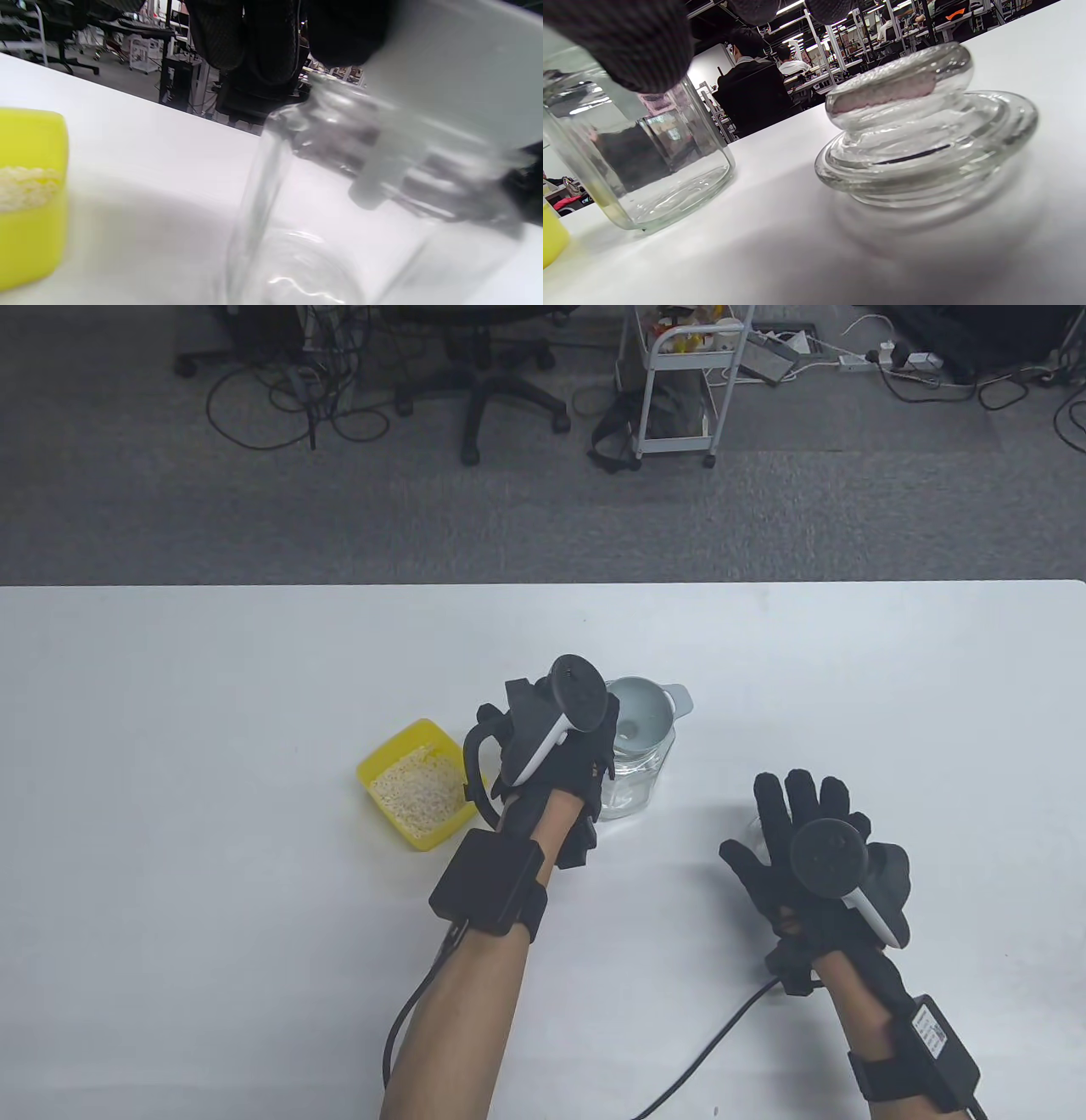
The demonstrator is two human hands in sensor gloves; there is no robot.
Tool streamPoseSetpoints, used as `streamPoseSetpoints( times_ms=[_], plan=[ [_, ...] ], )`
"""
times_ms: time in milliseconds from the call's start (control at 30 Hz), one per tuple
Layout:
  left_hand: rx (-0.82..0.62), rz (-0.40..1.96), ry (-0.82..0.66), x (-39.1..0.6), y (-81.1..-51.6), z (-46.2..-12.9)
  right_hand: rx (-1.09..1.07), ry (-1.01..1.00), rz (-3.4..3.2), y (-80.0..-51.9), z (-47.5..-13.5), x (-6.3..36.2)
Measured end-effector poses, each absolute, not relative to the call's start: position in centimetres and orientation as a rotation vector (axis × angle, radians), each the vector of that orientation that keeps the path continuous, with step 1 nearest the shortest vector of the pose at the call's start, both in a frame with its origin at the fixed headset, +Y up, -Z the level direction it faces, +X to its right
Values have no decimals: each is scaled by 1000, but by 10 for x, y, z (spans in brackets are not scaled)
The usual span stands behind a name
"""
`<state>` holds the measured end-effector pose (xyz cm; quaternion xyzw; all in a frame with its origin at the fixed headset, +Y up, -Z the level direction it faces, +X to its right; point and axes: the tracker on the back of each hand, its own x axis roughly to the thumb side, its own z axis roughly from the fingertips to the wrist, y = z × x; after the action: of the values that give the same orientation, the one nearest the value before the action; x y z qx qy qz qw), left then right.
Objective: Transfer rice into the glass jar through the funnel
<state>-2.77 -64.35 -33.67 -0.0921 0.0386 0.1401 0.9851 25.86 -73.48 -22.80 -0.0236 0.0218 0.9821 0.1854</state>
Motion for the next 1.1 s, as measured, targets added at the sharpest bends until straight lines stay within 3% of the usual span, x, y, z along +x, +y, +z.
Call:
streamPoseSetpoints(
  times_ms=[333,533,633,833,1100],
  plan=[
    [-91,31,154,-25,-646,-337,-59,58,2770,-736,-228,257],
    [-19,119,105,-46,-638,-328,-63,59,2765,-736,-226,259],
    [121,66,133,-88,-625,-318,-77,61,2750,-735,-225,263],
    [124,166,317,-175,-631,-304,-80,65,2755,-737,-228,261],
    [-77,210,496,-222,-678,-298,-90,85,2754,-739,-228,262]
  ],
)
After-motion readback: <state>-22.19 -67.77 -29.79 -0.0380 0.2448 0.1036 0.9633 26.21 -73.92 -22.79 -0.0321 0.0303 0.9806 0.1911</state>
